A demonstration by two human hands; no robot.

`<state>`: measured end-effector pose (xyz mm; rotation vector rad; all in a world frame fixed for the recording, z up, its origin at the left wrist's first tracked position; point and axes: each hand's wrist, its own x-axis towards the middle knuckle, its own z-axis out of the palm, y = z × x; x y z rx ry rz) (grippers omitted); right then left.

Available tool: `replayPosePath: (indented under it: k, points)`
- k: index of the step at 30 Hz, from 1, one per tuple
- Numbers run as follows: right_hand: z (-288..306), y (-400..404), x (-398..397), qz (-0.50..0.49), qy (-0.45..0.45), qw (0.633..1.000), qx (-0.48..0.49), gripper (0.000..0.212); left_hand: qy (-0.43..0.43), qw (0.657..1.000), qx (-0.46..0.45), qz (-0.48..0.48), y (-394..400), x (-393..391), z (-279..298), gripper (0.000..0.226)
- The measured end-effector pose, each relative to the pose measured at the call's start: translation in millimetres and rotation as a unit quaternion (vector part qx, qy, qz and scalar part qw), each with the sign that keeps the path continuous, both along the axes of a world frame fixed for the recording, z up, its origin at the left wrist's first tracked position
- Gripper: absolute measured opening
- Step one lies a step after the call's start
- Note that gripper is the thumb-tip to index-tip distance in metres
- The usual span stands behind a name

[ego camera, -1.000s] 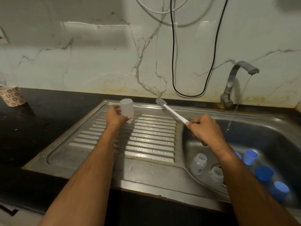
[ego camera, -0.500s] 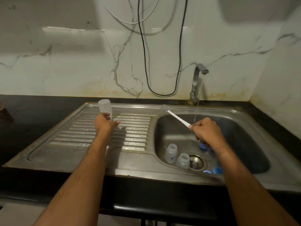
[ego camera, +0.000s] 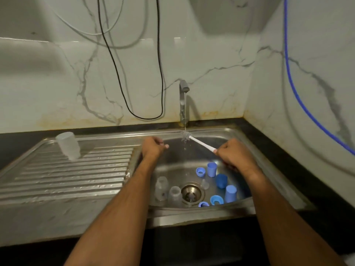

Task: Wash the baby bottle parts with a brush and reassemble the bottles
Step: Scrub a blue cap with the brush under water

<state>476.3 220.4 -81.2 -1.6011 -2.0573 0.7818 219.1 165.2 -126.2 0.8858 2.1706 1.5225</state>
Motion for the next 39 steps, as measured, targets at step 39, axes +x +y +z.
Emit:
replayPosePath:
  k: [39]
  points:
    - [-25.3,78.7,6.1,-0.028,0.013,0.999,-0.027,0.025,0.245,0.888,-0.292,-0.258,135.0,63.8,-115.5,0.035]
